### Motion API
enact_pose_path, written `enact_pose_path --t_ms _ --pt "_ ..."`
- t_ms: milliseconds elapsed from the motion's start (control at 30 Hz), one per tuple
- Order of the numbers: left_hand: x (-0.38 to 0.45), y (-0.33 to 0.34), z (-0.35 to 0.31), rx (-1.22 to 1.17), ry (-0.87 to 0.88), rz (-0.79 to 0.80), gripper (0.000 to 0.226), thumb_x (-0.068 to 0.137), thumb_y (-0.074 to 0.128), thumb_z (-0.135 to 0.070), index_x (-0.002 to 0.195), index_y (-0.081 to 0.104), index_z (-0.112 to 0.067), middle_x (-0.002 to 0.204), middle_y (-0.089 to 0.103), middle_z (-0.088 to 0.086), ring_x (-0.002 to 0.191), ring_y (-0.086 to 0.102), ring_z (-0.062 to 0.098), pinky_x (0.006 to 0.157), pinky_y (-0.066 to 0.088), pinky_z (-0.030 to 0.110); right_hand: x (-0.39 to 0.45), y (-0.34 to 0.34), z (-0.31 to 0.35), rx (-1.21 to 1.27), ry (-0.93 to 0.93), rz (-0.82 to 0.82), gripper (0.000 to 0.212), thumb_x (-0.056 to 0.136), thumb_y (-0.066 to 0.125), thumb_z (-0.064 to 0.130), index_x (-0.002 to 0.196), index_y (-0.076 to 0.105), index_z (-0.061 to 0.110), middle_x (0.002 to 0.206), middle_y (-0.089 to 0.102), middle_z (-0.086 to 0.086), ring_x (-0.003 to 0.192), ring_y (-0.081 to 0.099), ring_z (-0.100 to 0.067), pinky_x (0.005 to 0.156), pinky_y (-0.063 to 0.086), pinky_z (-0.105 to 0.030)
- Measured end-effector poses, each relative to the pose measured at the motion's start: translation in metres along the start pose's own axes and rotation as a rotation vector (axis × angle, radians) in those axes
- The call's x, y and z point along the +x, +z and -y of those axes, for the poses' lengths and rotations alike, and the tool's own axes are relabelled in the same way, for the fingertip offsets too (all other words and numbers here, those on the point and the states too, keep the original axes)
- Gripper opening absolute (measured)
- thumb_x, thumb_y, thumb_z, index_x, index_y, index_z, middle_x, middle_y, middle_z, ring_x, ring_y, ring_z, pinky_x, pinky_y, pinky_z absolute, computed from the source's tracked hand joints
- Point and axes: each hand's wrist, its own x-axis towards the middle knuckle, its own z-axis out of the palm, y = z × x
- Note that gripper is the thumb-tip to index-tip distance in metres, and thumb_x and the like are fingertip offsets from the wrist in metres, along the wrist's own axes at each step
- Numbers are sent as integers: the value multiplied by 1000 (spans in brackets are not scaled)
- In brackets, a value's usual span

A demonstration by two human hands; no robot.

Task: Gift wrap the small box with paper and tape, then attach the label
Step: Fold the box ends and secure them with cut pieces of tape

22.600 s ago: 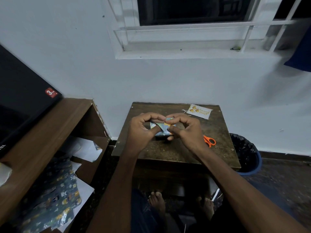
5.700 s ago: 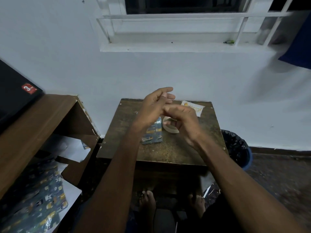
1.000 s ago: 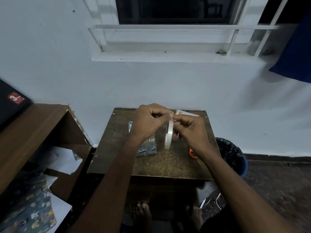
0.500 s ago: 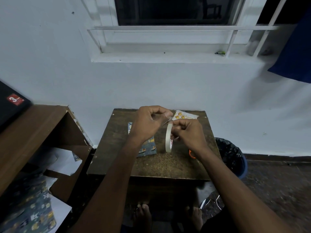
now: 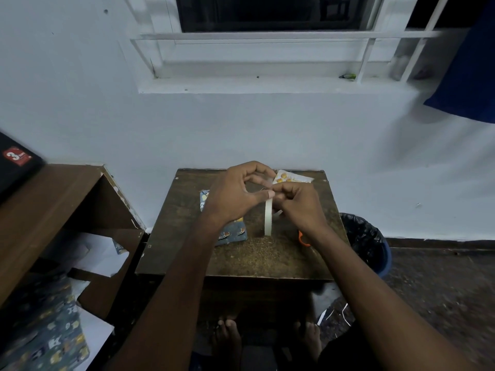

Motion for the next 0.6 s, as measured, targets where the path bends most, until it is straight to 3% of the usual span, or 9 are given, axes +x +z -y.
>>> enact_pose_path --t_ms 100,200,300,400,500,600 --pt "-1 1 0 5 -3 -3 25 88 84 -29 108 73 -36 87 79 -20 97 74 1 100 55 46 0 -1 1 -27 -13 26 23 89 75 0 106 81 15 72 76 -5 68 75 -25 65 62 -34" --pt "-2 1 -1 19 3 -20 23 88 84 -24 105 75 -36 82 79 -18 91 74 2 96 57 44 2 -7 -2 -150 9 8 44 83 82 4 124 76 20 72 77 3 72 75 -17 74 61 -32" --pt "-2 2 -1 46 3 -28 22 89 82 -24 106 75 -37 82 78 -19 94 72 -1 96 57 41 2 -24 -4 -582 67 -77 26 74 85 13 96 81 26 72 71 11 79 69 -12 70 54 -30" --pt "-2 4 -2 119 -9 -15 29 91 74 -18 109 73 -40 87 77 -25 99 70 -3 93 57 39 -5 -38 -5 -793 185 -27 14 72 78 8 74 75 22 75 66 9 81 65 -20 66 53 -32" --pt "-3 4 -8 204 -42 16 52 84 57 -1 113 71 -42 91 75 -32 93 71 5 80 60 41 -13 -43 -7 -886 267 34 13 73 73 10 82 74 20 87 71 -2 87 68 -27 69 58 -36" --pt "-5 3 -13 230 -63 41 58 82 52 0 115 69 -44 94 74 -35 97 71 12 82 59 42 -20 -39 -7 -1014 270 82 20 76 71 11 96 73 14 99 70 -10 93 68 -32 70 54 -35"
